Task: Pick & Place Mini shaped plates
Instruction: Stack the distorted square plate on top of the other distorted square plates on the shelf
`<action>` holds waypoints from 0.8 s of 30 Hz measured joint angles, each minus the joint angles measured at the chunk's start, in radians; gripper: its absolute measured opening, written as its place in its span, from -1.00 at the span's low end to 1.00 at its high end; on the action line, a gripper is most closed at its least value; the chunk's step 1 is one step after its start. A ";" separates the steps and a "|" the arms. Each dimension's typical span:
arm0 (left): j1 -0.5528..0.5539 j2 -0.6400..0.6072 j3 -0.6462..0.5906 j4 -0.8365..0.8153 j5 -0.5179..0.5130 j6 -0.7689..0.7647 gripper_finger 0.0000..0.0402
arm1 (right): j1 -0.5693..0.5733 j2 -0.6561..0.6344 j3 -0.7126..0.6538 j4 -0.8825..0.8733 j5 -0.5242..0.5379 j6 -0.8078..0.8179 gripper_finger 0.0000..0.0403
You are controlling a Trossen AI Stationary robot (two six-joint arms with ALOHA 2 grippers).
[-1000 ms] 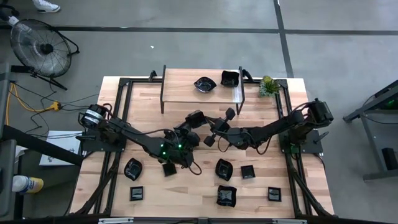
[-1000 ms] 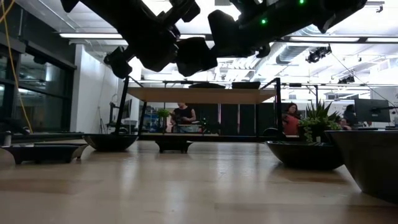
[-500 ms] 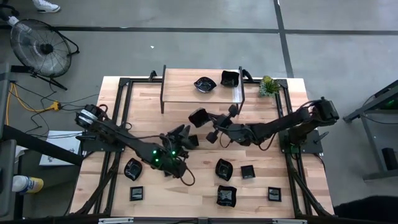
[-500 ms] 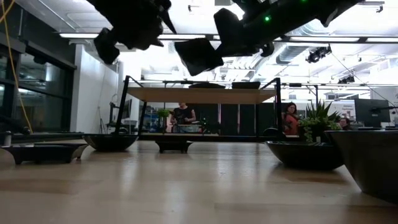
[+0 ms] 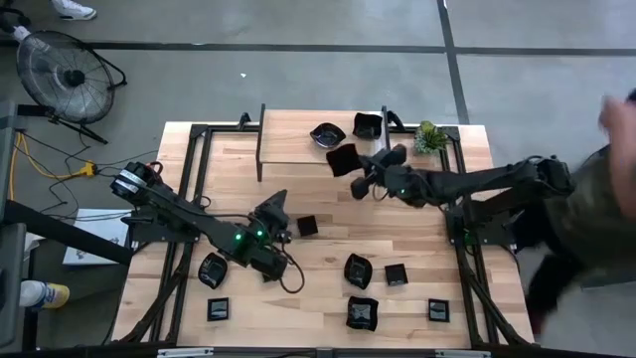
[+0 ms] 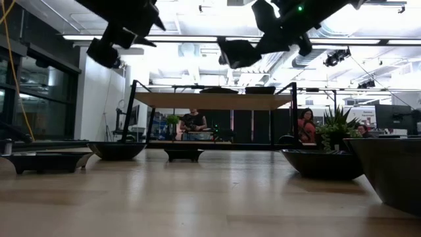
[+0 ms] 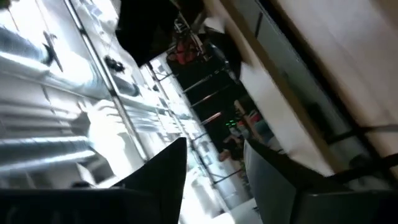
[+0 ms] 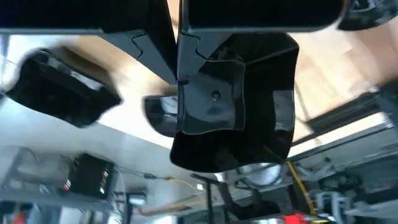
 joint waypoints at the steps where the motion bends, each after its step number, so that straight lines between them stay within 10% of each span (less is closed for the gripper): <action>1: -0.003 0.000 0.000 -0.040 0.002 -0.071 -0.22 | -0.019 -0.014 0.000 -0.025 -0.013 0.019 -1.00; 13: -0.067 0.000 0.000 -0.492 -0.003 -0.793 -0.22 | -0.264 -0.070 0.000 -0.108 -0.195 0.237 -1.00; 24: -0.089 0.000 0.000 -0.498 0.073 -0.918 -0.22 | -0.441 -0.070 0.000 -0.127 -0.371 0.361 -1.00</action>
